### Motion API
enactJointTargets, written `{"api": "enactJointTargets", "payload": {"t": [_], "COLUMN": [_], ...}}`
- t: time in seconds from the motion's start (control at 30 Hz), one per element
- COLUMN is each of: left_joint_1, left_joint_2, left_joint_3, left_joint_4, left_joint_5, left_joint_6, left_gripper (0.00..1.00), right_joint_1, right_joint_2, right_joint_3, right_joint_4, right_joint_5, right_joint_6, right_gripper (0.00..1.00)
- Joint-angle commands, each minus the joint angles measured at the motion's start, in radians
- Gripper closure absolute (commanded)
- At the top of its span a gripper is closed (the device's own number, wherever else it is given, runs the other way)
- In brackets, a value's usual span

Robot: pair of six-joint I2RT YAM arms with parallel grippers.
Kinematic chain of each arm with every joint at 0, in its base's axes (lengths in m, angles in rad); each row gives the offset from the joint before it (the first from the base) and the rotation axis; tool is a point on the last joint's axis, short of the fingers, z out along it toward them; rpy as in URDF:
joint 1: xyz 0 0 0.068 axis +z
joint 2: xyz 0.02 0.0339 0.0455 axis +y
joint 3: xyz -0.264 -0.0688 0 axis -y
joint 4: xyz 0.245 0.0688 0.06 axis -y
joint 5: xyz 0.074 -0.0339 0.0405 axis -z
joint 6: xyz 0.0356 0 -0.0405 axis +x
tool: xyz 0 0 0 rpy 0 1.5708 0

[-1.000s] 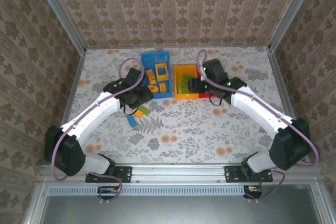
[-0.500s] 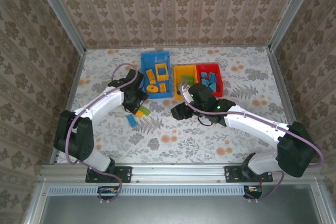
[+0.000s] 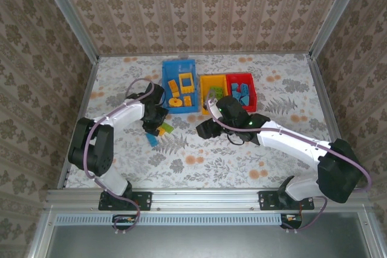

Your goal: Sort the legos into containers by color

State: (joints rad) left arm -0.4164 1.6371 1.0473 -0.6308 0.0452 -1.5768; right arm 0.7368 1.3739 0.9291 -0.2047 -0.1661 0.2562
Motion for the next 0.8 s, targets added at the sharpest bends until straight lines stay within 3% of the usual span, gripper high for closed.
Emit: {"api": "enactJointTargets", "payload": {"t": [0.0,0.5,0.77], "left_joint_1": [0.016,0.034,0.043], "left_joint_2": [0.017,0.068,0.078], "left_joint_3": [0.002,-0.004,-0.033], "left_joint_4": [-0.032,-0.056,-0.05], "left_joint_5": [-0.004,0.018,0.016], "left_joint_6": [-0.072,-0.238,-0.257], "left_gripper": [0.3,0.3,0.39], "right_joint_1": [0.001,0.001,0.002], "right_joint_2": [0.01,0.057,0.057], "right_joint_3": [0.033,0.045,0.042], "right_joint_4": [0.008,0.005,0.002], "right_joint_5": [-0.018,-0.012,-0.003], "right_joint_6": [-0.016,-0.006,-0.005], "right_gripper": [0.35,0.35,0.35]}}
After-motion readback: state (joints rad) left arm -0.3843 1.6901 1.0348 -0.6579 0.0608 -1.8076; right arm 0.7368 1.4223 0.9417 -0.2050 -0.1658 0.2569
